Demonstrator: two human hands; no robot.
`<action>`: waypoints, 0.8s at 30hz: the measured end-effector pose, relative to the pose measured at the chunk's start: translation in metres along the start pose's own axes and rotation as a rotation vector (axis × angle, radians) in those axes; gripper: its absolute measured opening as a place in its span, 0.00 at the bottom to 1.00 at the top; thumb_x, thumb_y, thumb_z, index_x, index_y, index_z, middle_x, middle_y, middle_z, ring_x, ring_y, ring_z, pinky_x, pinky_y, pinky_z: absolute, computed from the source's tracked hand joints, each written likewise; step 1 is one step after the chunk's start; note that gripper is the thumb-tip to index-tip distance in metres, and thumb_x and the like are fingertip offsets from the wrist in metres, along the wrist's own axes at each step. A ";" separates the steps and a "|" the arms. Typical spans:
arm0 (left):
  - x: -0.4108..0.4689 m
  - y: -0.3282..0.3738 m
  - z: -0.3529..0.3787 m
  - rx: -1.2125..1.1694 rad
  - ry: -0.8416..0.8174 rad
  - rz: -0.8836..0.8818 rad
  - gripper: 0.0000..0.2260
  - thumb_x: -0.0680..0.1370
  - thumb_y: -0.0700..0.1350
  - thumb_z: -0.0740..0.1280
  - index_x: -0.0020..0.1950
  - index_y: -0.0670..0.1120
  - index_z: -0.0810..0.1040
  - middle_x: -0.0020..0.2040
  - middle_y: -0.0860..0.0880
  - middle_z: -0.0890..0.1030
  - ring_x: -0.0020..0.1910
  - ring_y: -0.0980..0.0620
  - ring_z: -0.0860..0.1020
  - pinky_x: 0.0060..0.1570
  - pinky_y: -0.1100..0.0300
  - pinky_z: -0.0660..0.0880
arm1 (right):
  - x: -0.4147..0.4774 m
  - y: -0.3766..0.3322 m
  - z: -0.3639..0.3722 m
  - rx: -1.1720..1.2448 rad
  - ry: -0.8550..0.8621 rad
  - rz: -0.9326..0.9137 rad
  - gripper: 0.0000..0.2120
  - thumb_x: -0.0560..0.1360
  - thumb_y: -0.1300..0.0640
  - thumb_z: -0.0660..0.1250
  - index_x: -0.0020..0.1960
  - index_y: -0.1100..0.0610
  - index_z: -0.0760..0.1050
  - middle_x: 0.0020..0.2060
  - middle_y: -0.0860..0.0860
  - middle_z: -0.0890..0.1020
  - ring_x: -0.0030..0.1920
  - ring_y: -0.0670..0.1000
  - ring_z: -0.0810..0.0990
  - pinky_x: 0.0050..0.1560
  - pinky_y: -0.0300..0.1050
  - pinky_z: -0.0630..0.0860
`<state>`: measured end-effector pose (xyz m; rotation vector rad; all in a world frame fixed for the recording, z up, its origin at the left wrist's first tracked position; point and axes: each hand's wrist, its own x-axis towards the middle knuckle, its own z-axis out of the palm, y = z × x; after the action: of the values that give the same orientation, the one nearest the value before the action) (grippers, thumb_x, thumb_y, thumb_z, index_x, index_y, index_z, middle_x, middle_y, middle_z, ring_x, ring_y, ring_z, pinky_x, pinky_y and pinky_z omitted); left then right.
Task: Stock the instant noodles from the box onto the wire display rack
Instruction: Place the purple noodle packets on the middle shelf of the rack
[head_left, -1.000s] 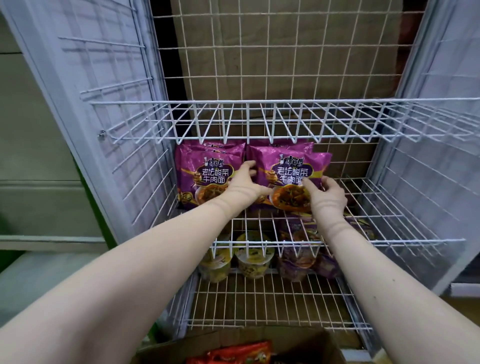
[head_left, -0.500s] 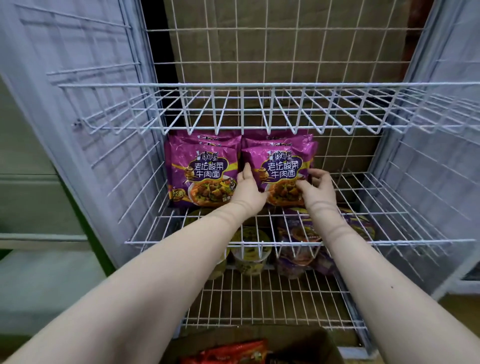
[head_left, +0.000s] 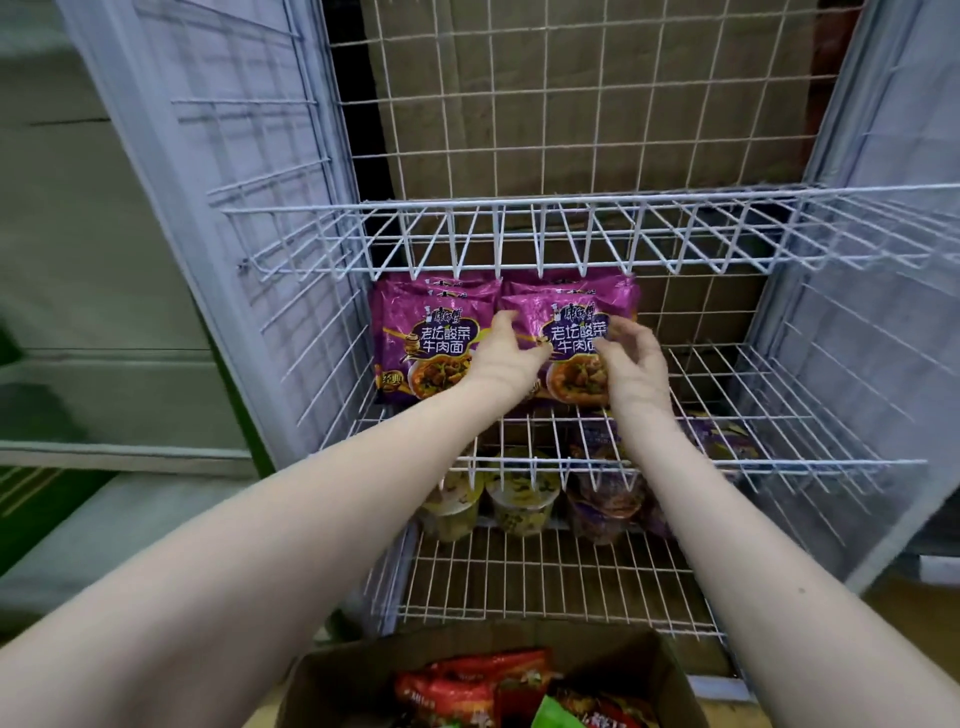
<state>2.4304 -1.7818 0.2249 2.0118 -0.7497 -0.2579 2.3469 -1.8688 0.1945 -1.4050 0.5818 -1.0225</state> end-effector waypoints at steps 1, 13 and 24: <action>-0.004 0.004 -0.001 -0.027 0.016 -0.004 0.24 0.78 0.44 0.66 0.71 0.44 0.63 0.62 0.43 0.75 0.61 0.45 0.74 0.60 0.57 0.69 | -0.010 -0.006 0.001 0.039 -0.034 -0.004 0.15 0.77 0.66 0.62 0.63 0.62 0.71 0.55 0.52 0.75 0.56 0.47 0.73 0.52 0.28 0.70; -0.128 -0.040 -0.018 -0.245 0.054 0.135 0.08 0.78 0.38 0.63 0.50 0.51 0.72 0.43 0.49 0.81 0.37 0.53 0.80 0.34 0.66 0.73 | -0.125 0.014 -0.033 0.129 -0.309 0.055 0.11 0.79 0.64 0.59 0.58 0.54 0.73 0.57 0.50 0.78 0.58 0.44 0.76 0.59 0.36 0.73; -0.215 -0.175 0.028 -0.190 -0.007 -0.186 0.10 0.77 0.36 0.65 0.46 0.52 0.73 0.42 0.46 0.79 0.35 0.53 0.77 0.34 0.68 0.70 | -0.228 0.155 -0.070 -0.099 -0.368 0.427 0.08 0.78 0.64 0.62 0.55 0.57 0.74 0.52 0.51 0.79 0.56 0.51 0.77 0.59 0.46 0.72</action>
<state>2.3179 -1.6071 0.0386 1.9010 -0.5221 -0.4290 2.2144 -1.7327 -0.0173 -1.4311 0.6270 -0.3880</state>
